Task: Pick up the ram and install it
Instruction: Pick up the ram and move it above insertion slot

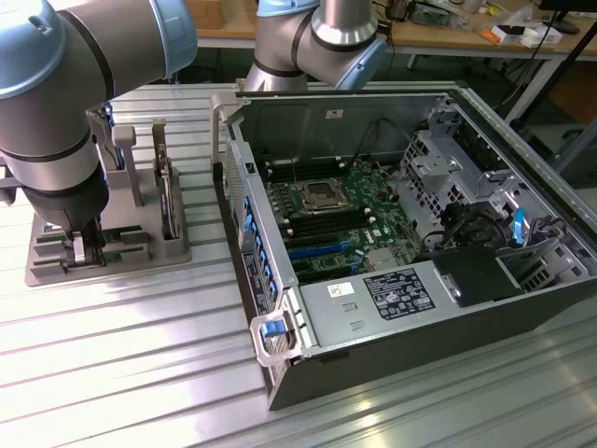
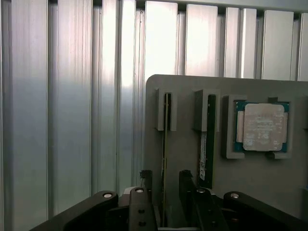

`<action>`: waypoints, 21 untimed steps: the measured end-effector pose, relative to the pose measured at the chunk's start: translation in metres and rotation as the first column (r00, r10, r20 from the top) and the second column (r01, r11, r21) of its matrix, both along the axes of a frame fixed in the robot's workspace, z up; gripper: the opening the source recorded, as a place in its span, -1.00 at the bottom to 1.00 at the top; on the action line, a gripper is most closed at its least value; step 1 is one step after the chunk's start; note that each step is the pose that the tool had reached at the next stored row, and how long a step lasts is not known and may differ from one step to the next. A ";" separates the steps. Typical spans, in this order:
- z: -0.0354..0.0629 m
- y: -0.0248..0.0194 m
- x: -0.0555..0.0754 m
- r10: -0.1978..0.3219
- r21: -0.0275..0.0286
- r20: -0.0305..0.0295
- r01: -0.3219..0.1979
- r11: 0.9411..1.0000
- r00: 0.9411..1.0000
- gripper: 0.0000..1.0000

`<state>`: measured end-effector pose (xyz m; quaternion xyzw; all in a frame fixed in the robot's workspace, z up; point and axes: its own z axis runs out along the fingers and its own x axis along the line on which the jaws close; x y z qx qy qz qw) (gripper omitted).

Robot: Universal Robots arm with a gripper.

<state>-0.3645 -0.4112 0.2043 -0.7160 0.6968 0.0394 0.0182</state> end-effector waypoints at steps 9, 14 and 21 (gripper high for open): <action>-0.0009 0.0002 0.000 -0.003 -0.030 0.000 0.003 1.000 1.000 -0.28; -0.0010 0.0002 0.000 0.006 0.013 0.000 -0.006 1.000 1.000 -0.28; -0.0010 0.0001 0.000 0.005 -0.006 0.000 -0.005 1.000 1.000 -0.28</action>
